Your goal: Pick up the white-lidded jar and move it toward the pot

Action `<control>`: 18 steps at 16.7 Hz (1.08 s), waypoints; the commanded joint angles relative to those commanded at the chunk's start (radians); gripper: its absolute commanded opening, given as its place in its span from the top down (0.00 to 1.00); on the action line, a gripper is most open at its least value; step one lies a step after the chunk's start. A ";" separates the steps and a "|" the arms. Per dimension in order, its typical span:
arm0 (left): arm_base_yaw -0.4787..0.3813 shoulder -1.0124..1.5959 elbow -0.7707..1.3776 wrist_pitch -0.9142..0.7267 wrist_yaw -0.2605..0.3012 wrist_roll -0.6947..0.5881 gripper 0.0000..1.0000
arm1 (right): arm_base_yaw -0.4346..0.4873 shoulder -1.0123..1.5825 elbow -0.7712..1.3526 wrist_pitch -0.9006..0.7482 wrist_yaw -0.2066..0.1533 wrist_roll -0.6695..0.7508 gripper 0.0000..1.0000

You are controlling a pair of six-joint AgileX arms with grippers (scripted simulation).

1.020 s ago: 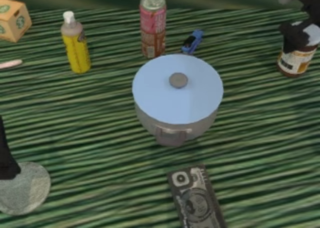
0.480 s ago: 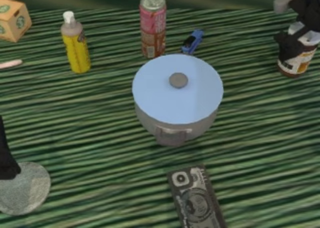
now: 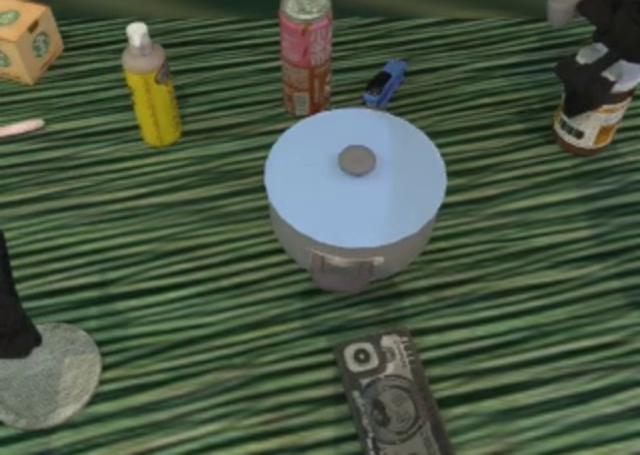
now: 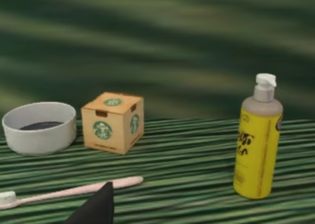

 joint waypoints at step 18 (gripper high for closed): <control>0.000 0.000 0.000 0.000 0.000 0.000 0.00 | 0.001 -0.111 -0.114 0.010 -0.001 0.003 1.00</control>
